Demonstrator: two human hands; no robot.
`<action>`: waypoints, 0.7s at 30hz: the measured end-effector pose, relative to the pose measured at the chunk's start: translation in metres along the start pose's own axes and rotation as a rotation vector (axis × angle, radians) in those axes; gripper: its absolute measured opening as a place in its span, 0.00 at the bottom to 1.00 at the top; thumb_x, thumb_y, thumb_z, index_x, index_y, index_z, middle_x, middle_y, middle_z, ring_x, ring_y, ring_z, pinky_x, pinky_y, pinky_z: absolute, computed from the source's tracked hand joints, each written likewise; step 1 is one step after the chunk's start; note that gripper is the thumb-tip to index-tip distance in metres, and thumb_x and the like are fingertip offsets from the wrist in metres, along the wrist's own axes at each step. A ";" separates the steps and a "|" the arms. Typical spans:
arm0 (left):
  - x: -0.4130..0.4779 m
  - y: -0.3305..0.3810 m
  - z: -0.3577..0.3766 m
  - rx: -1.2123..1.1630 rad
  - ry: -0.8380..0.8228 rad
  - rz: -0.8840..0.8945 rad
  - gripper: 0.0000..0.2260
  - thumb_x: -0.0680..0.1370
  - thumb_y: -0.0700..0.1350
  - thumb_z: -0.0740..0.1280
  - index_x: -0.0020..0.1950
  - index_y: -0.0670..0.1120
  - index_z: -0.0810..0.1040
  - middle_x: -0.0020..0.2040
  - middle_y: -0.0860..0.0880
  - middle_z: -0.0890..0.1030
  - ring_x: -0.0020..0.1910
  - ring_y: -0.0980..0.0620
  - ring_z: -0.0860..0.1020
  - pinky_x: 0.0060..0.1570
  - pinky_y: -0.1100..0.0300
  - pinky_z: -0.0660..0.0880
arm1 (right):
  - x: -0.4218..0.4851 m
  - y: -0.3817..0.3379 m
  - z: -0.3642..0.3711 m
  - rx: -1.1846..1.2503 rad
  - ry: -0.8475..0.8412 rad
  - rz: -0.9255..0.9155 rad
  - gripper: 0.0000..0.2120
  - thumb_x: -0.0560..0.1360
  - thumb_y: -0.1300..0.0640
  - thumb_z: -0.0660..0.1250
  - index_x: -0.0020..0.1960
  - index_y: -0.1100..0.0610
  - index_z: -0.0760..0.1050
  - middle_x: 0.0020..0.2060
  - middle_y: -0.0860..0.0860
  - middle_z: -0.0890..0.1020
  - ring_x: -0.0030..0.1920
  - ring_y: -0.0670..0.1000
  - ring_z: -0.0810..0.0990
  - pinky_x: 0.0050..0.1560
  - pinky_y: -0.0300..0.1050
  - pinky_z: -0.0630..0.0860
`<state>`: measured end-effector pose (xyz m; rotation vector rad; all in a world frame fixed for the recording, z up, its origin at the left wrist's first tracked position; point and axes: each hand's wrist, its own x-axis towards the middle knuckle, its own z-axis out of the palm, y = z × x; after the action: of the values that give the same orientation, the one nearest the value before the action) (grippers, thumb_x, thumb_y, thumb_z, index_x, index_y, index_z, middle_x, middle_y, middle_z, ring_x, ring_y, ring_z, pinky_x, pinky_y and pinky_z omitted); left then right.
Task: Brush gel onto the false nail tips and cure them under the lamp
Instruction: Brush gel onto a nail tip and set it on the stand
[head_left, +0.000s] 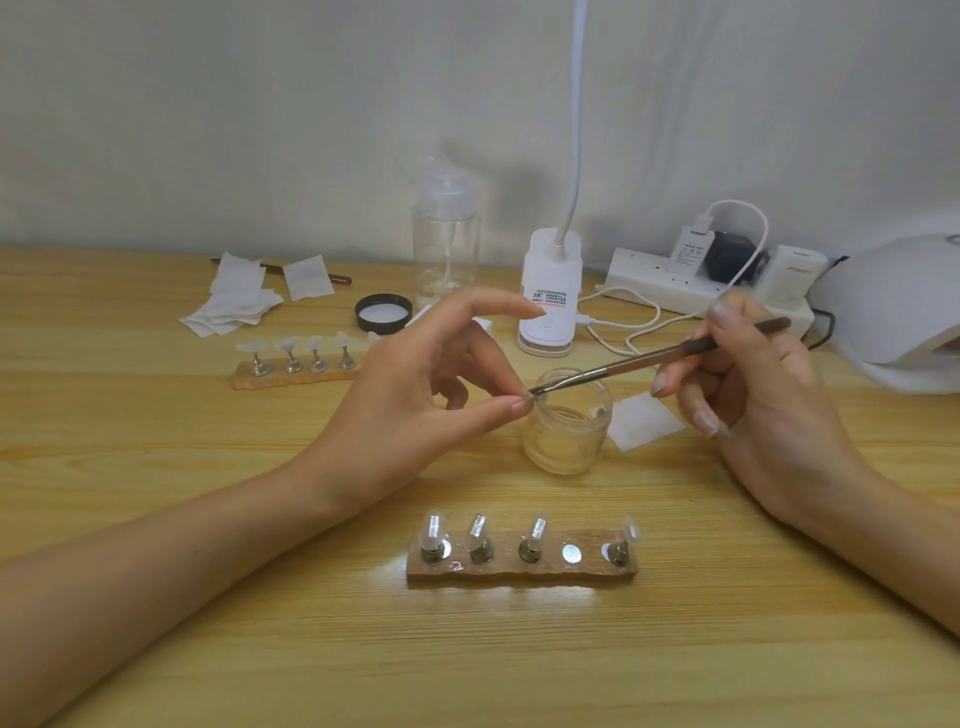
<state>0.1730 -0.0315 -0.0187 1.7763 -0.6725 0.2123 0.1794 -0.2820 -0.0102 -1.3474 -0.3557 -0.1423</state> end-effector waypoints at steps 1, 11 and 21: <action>0.000 0.000 0.000 -0.001 0.000 0.001 0.22 0.75 0.38 0.75 0.66 0.50 0.75 0.41 0.51 0.84 0.45 0.50 0.84 0.36 0.44 0.74 | 0.000 0.000 0.000 -0.012 0.008 0.004 0.11 0.80 0.51 0.60 0.41 0.54 0.69 0.31 0.55 0.83 0.21 0.47 0.69 0.24 0.35 0.66; 0.000 -0.001 0.000 0.005 -0.006 0.005 0.22 0.74 0.39 0.75 0.67 0.50 0.75 0.41 0.50 0.84 0.44 0.50 0.84 0.36 0.53 0.75 | -0.001 -0.002 0.000 -0.026 0.017 -0.049 0.11 0.81 0.52 0.58 0.40 0.52 0.69 0.30 0.55 0.82 0.21 0.47 0.68 0.24 0.39 0.61; 0.000 0.000 0.000 -0.005 -0.011 -0.001 0.22 0.75 0.37 0.75 0.66 0.50 0.76 0.39 0.50 0.83 0.43 0.52 0.84 0.35 0.49 0.75 | -0.003 -0.004 0.000 -0.048 0.011 -0.103 0.11 0.82 0.54 0.56 0.41 0.53 0.69 0.30 0.54 0.82 0.19 0.46 0.63 0.24 0.33 0.65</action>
<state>0.1732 -0.0310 -0.0190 1.7743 -0.6796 0.2001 0.1755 -0.2829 -0.0075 -1.3758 -0.4144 -0.2452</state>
